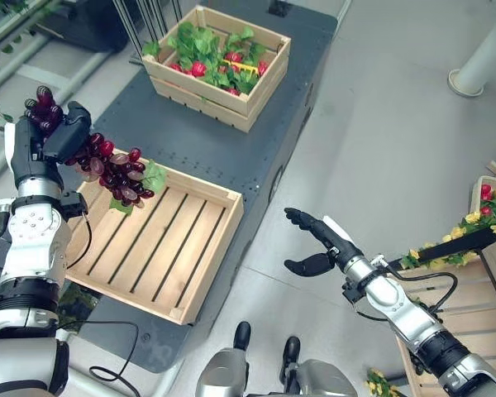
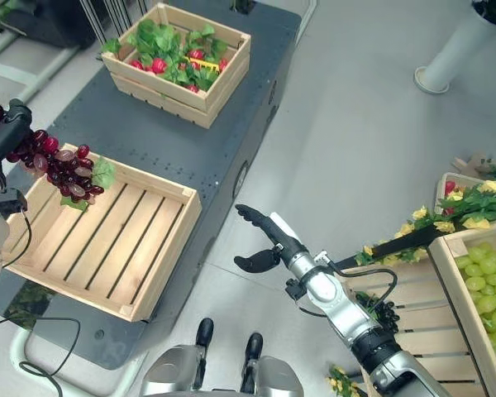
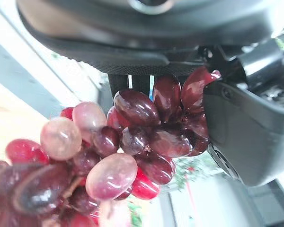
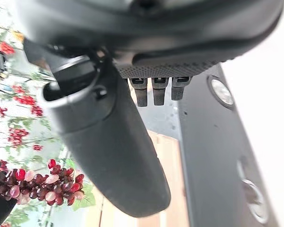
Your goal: Pick up the fruits from the basket on one side to the basket on the other side
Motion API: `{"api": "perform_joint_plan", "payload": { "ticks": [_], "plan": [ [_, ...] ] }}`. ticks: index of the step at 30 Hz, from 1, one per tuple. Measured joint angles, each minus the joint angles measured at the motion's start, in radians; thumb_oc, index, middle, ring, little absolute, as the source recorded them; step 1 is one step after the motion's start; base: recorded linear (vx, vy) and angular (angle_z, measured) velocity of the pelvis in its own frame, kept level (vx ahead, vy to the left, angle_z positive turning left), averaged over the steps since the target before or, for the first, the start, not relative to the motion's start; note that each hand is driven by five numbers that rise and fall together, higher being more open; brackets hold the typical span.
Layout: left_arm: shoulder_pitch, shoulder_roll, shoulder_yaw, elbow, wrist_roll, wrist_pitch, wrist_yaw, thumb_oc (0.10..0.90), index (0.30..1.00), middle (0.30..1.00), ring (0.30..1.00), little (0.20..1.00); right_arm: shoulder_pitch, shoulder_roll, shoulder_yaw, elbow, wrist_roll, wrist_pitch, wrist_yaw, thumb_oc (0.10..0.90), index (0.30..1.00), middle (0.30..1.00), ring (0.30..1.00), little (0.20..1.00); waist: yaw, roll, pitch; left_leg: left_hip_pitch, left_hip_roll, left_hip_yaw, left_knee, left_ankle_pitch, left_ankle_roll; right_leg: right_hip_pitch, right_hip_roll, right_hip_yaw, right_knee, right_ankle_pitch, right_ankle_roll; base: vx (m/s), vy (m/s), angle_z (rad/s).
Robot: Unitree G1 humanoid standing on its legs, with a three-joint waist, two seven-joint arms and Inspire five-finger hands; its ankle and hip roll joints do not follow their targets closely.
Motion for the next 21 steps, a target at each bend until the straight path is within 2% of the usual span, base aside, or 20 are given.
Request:
{"api": "perform_joint_plan", "payload": {
  "ticks": [4,8,13,19,21],
  "plan": [
    [-0.001,0.003,-0.025,-0.087,-0.007,0.005,-0.032,0.4,0.3,0.3,0.3,0.3,-0.016,0.012,-0.002,-0.001,0.045,0.0,0.0,0.8,0.9,0.9,0.9,0.9,0.002,0.003,-0.031,0.021,-0.004,-0.003,-0.04,0.016,0.004,0.028,-0.001,0.004,-0.053,0.022,0.005,-0.02,-0.049,0.02],
    [-0.012,0.007,-0.087,-0.174,-0.027,0.02,-0.053,0.4,0.3,0.3,0.3,0.3,-0.062,0.047,-0.003,-0.001,0.117,0.003,0.0,0.8,0.9,0.9,0.9,0.9,0.001,0.011,-0.039,0.047,-0.004,-0.008,-0.082,0.04,0.007,0.034,-0.002,0.01,-0.054,0.025,0.009,-0.06,-0.053,0.01],
    [-0.076,0.007,-0.162,-0.203,-0.038,0.042,-0.069,0.4,0.3,0.3,0.3,0.3,-0.131,0.076,-0.004,-0.008,0.191,0.013,0.001,0.8,0.9,0.9,0.9,0.9,-0.003,0.014,-0.042,0.044,-0.008,-0.016,-0.083,0.047,0.01,0.027,-0.007,0.027,-0.054,0.031,0.016,-0.06,-0.04,-0.03],
    [-0.09,-0.009,-0.185,-0.328,-0.039,0.06,-0.07,0.4,0.3,0.3,0.3,0.3,-0.15,0.078,-0.029,-0.094,0.289,0.049,0.002,0.8,0.9,0.9,0.9,0.9,-0.006,0.015,-0.048,0.039,-0.011,-0.023,-0.083,0.047,0.01,0.017,-0.01,0.039,-0.054,0.037,0.019,-0.03,-0.037,-0.06],
    [-0.125,-0.041,-0.21,-0.335,-0.039,0.06,-0.079,0.4,0.3,0.3,0.3,0.3,-0.188,0.092,-0.043,-0.094,0.333,0.073,0.006,0.8,0.9,0.9,0.9,0.9,-0.008,0.018,-0.05,0.041,-0.011,-0.022,-0.083,0.047,0.01,0.016,-0.01,0.051,-0.054,0.039,0.02,-0.03,-0.015,-0.11]
  ]
}}
